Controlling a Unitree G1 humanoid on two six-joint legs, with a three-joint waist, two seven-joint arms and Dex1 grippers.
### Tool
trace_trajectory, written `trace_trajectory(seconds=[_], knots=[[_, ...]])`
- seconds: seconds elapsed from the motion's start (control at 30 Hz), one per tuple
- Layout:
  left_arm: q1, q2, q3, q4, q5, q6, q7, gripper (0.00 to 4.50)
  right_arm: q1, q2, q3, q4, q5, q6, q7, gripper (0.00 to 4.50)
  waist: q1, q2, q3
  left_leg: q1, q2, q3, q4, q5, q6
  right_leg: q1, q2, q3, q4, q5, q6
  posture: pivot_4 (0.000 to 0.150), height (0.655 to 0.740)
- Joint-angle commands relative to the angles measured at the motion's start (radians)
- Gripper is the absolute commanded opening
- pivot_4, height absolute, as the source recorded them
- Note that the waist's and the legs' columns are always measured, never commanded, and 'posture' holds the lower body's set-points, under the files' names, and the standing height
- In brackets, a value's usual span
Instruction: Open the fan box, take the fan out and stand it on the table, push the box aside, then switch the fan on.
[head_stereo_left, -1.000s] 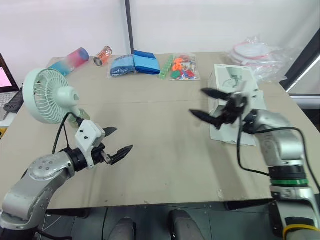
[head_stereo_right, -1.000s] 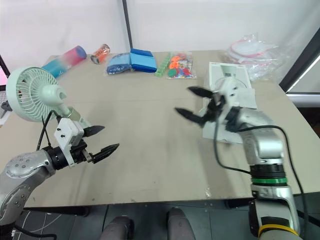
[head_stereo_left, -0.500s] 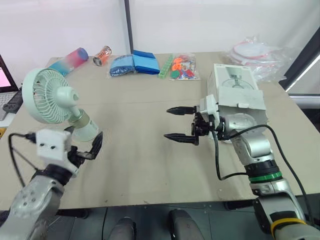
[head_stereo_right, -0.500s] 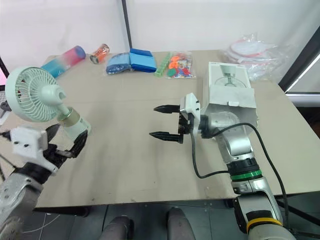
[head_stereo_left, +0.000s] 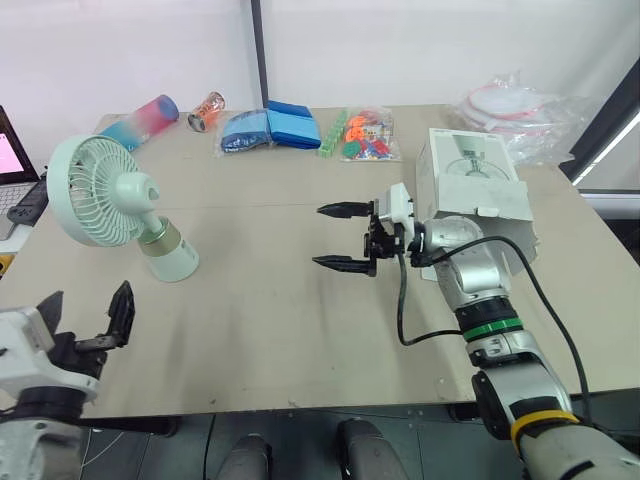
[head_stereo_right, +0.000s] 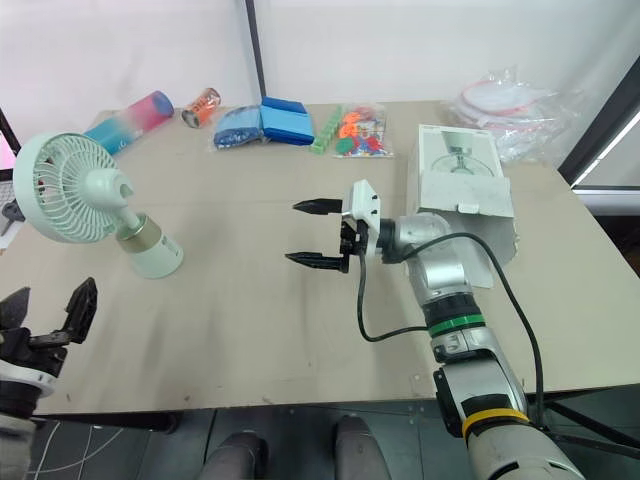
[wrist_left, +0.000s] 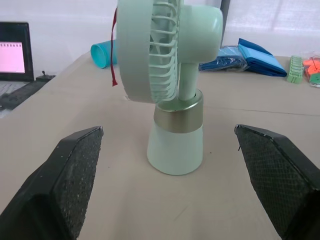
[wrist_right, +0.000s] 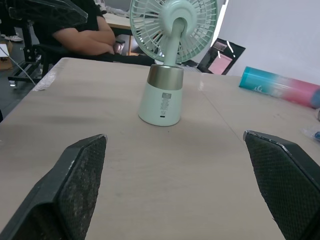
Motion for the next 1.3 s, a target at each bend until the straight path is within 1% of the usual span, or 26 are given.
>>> trace_trajectory(seconds=[0.03, 0.17, 0.23, 0.4, 0.6, 0.67, 0.8, 0.93, 1.07, 1.3], knots=[[-0.018, 0.107, 0.113, 0.015, -0.137, 0.046, 0.006, 4.50, -0.027, 0.017, -0.010, 0.003, -0.007, -0.015, -0.014, 4.47, 0.000, 0.000, 0.000, 0.000, 0.000, 0.000, 0.000, 0.000, 0.000, 0.000, 0.000, 0.000, 0.000, 0.000, 0.000, 0.150, 0.7400], [-0.053, 0.206, 0.165, 0.059, -0.237, 0.088, 0.027, 4.50, -0.020, 0.021, -0.012, -0.009, -0.014, -0.012, -0.020, 4.47, -0.002, 0.000, 0.000, 0.001, 0.000, 0.000, 0.000, 0.000, 0.000, 0.000, 0.000, 0.000, 0.000, 0.000, 0.000, 0.150, 0.7400], [-0.082, 0.255, 0.193, 0.090, -0.286, 0.104, 0.048, 4.50, -0.016, 0.022, -0.014, -0.018, -0.015, -0.013, -0.024, 4.47, -0.002, 0.000, 0.000, 0.000, 0.000, 0.000, 0.000, 0.002, -0.003, 0.000, 0.000, 0.000, 0.000, 0.000, 0.000, 0.150, 0.7400], [-0.140, 0.327, 0.257, 0.176, -0.366, 0.117, 0.087, 4.50, -0.006, 0.019, -0.021, -0.036, -0.016, -0.010, -0.043, 4.47, -0.002, 0.000, 0.000, 0.000, 0.000, 0.000, 0.000, 0.003, -0.005, 0.000, 0.000, 0.000, 0.000, 0.000, 0.000, 0.150, 0.7400], [-0.191, 0.416, 0.241, 0.262, -0.352, 0.149, 0.056, 4.50, -0.002, 0.023, -0.020, -0.060, -0.015, 0.009, -0.071, 4.47, -0.003, 0.000, 0.000, 0.000, 0.000, 0.000, -0.001, 0.003, -0.006, 0.000, 0.000, 0.000, 0.000, 0.000, 0.000, 0.150, 0.7400], [-0.244, 0.458, 0.219, 0.318, -0.341, 0.165, 0.043, 4.50, -0.002, 0.031, -0.025, -0.078, 0.001, 0.044, -0.088, 4.47, -0.003, 0.000, 0.000, 0.000, 0.000, 0.000, -0.001, 0.003, -0.006, 0.000, 0.000, 0.000, 0.000, 0.000, 0.000, 0.150, 0.7400], [-0.300, 0.502, 0.193, 0.369, -0.340, 0.193, 0.008, 4.50, 0.001, 0.035, -0.050, -0.140, 0.096, 0.171, -0.055, 4.47, -0.003, 0.000, 0.000, 0.000, 0.000, 0.000, -0.001, 0.003, -0.007, -0.001, 0.001, 0.000, 0.000, 0.000, 0.000, 0.150, 0.7400], [-0.345, 0.525, 0.173, 0.403, -0.340, 0.216, -0.029, 4.50, 0.013, 0.016, -0.047, -0.199, 0.154, 0.278, -0.015, 4.47, -0.003, 0.000, 0.000, 0.000, 0.000, 0.000, -0.003, 0.004, -0.007, -0.002, 0.001, 0.000, 0.000, 0.000, 0.000, 0.150, 0.7400], [-0.377, 0.536, 0.152, 0.422, -0.320, 0.230, -0.063, 4.50, 0.012, 0.004, -0.046, -0.232, 0.177, 0.350, -0.011, 4.47, -0.003, 0.000, 0.000, 0.000, 0.000, 0.000, -0.003, 0.004, -0.007, -0.002, 0.000, 0.000, 0.000, 0.000, 0.000, 0.150, 0.7400], [-0.456, 0.559, 0.108, 0.489, -0.263, 0.248, -0.120, 4.50, 0.016, 0.000, -0.044, -0.228, 0.144, 0.319, -0.020, 4.47, -0.003, 0.000, 0.000, 0.000, 0.000, 0.000, -0.003, 0.004, -0.007, -0.002, 0.000, 0.000, 0.000, 0.000, 0.000, 0.150, 0.7400]])
